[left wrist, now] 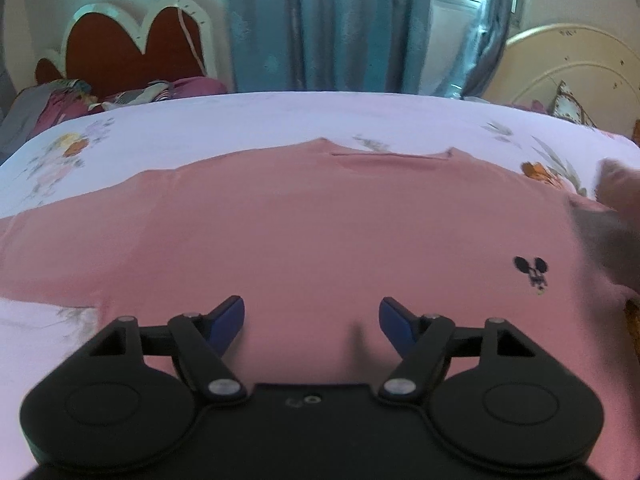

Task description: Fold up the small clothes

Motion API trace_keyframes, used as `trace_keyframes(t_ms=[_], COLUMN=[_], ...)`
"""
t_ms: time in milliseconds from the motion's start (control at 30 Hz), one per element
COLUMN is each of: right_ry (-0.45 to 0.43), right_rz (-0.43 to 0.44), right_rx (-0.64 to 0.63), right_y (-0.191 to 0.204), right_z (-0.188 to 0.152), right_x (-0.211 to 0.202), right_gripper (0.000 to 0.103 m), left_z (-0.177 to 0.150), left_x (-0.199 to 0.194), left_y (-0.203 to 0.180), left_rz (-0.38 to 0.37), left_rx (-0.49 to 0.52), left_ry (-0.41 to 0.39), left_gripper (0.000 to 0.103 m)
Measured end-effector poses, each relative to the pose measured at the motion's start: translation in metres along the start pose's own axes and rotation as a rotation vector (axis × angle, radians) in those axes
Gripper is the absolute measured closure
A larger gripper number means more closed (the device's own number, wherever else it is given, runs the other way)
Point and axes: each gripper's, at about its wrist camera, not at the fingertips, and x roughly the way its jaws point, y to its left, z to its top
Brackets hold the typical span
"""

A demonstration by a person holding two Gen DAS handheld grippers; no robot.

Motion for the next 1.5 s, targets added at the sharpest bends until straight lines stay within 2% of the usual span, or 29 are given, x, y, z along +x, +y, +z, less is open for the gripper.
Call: trace_keyframes(t_ms=[200, 367, 467, 567, 600, 733, 800, 833, 867, 933, 1000, 1033, 1100, 1133, 1167, 1200, 1300, 1500], right_ry=[0.123, 0.230, 0.257, 0.227, 0.213, 0.193, 0.192, 0.187, 0.170, 0.147, 0.152, 0.156, 0.169, 0.172, 0.175, 0.178, 0.190, 0.224], right_rz=[0.144, 0.216, 0.199, 0.190, 0.164, 0.048, -0.007, -0.039, -0.075, -0.106, -0.150, -0.159, -0.170, -0.174, -0.179, -0.184, -0.183, -0.190], right_rx=[-0.029, -0.074, -0.099, -0.071, -0.076, -0.077, -0.071, -0.068, -0.063, -0.065, -0.064, -0.055, -0.030, -0.020, -0.013, -0.006, 0.000, -0.022], right_y=[0.099, 0.141, 0.141, 0.123, 0.114, 0.071, 0.049, 0.039, 0.027, 0.012, -0.003, -0.010, -0.022, -0.026, -0.029, -0.032, -0.035, -0.031], right_z=[-0.042, -0.072, -0.074, -0.065, -0.062, -0.066, -0.071, -0.074, -0.078, -0.081, -0.088, -0.090, -0.095, -0.098, -0.100, -0.103, -0.106, -0.109], right_x=[0.044, 0.067, 0.072, 0.059, 0.052, 0.027, 0.017, 0.007, -0.002, -0.017, -0.025, -0.027, -0.030, -0.030, -0.031, -0.033, -0.032, -0.011], right_gripper=[0.093, 0.092, 0.092, 0.092, 0.092, 0.091, 0.080, 0.051, 0.026, 0.026, 0.026, 0.026, 0.026, 0.026, 0.026, 0.026, 0.026, 0.026], left_z=[0.000, 0.003, 0.004, 0.009, 0.012, 0.019, 0.020, 0.020, 0.019, 0.014, 0.013, 0.012, 0.012, 0.012, 0.013, 0.012, 0.017, 0.057], left_x=[0.000, 0.005, 0.008, 0.015, 0.019, 0.036, 0.047, 0.054, 0.060, 0.069, 0.079, 0.080, 0.084, 0.086, 0.091, 0.093, 0.086, 0.043], left_y=[0.034, 0.047, 0.043, 0.029, 0.021, -0.015, -0.032, -0.042, -0.051, -0.068, -0.079, -0.083, -0.087, -0.089, -0.089, -0.091, -0.099, -0.084], left_rz=[0.034, 0.013, -0.049, -0.167, -0.210, -0.308, -0.360, -0.383, -0.386, -0.391, -0.398, -0.396, -0.411, -0.427, -0.444, -0.455, -0.452, -0.545], left_rx=[-0.017, -0.038, -0.040, -0.060, -0.069, -0.074, -0.081, -0.083, -0.079, -0.066, -0.064, -0.071, -0.088, -0.100, -0.110, -0.113, -0.081, -0.146], left_ry=[-0.015, -0.006, -0.005, 0.028, 0.043, 0.068, 0.099, 0.111, 0.121, 0.131, 0.148, 0.132, 0.119, 0.119, 0.125, 0.124, 0.084, -0.057], left_gripper=[0.030, 0.029, 0.024, 0.023, 0.023, 0.021, 0.022, 0.022, 0.024, 0.030, 0.045, 0.048, 0.070, 0.077, 0.089, 0.095, 0.097, 0.097])
